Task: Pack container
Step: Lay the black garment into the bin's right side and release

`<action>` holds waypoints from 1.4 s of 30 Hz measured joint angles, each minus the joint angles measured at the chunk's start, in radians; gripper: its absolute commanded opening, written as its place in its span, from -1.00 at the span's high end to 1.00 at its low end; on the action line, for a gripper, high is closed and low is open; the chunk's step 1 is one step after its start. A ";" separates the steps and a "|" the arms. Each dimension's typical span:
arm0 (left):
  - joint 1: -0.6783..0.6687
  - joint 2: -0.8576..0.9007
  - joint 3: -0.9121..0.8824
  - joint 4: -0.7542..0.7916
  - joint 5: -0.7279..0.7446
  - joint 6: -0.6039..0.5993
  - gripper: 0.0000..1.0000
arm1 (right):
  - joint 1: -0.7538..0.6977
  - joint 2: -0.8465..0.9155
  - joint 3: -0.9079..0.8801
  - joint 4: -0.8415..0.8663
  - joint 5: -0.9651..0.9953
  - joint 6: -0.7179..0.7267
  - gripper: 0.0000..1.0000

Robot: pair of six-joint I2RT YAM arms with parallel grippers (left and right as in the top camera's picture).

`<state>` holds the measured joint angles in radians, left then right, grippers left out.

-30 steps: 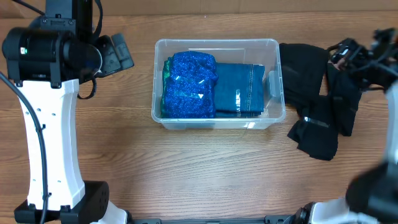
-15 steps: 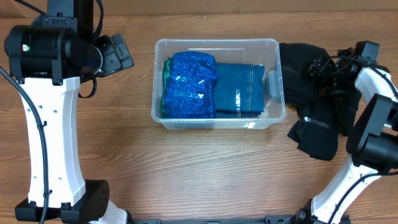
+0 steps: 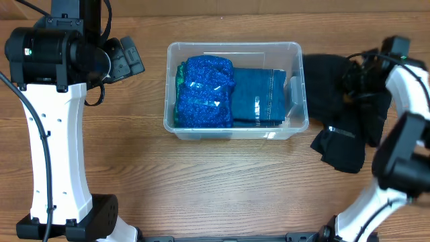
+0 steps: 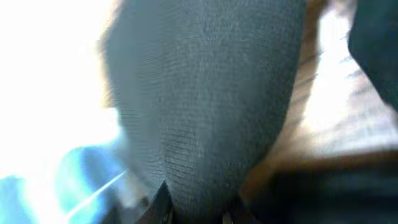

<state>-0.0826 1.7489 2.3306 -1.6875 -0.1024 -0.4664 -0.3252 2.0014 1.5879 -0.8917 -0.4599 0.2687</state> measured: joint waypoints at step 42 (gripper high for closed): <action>0.000 0.000 0.000 0.000 0.000 0.000 -1.00 | 0.425 -0.133 0.029 -0.224 0.242 0.077 -0.22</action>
<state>-0.0826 1.7489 2.3306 -1.6871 -0.1024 -0.4664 0.0994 1.8687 1.6169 -1.1156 -0.2180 0.3454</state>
